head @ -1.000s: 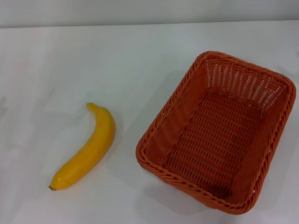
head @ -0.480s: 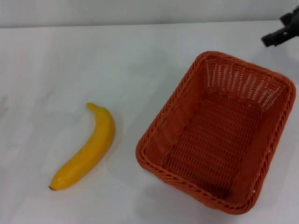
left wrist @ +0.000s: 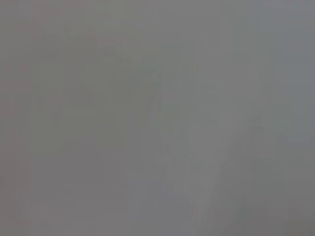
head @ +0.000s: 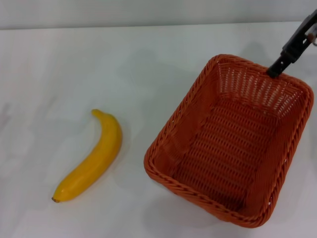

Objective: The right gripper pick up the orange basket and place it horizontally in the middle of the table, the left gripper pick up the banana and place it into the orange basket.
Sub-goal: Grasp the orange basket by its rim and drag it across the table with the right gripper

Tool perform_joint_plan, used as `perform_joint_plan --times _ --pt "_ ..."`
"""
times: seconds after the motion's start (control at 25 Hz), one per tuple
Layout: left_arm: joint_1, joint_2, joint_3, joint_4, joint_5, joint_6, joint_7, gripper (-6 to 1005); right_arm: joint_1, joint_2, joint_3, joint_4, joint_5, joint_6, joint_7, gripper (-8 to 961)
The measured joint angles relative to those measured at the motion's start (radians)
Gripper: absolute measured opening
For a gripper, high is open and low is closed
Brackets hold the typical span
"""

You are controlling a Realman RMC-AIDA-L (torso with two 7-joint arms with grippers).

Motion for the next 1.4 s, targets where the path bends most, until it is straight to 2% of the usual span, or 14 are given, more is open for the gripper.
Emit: perform_joint_plan --times 0.08,0.4,0.72,1.04,1.32,1.4 --pt "0.001 0.000 0.000 0.002 0.001 0.000 0.004 884 0.026 0.011 -0.008 0.035 -0.040 -0.020 0.002 841" --pt "0.002 -0.001 0.004 0.003 0.015 0.012 0.012 884 0.104 0.014 -0.035 0.240 -0.053 -0.113 0.004 839" --pt "-0.006 0.000 0.006 0.002 0.029 0.012 0.012 883 0.167 0.018 -0.125 0.403 -0.053 -0.221 0.013 837" --pt "-0.012 0.000 0.009 0.004 0.031 0.012 0.012 883 0.176 0.016 -0.139 0.473 -0.075 -0.282 0.005 835" --pt "-0.019 -0.002 0.010 0.007 0.032 0.010 0.009 882 0.167 0.017 -0.162 0.473 -0.080 -0.289 -0.005 833" --pt "-0.020 -0.002 0.010 0.007 0.032 0.009 0.008 882 0.167 0.018 -0.162 0.473 -0.080 -0.279 -0.016 796"
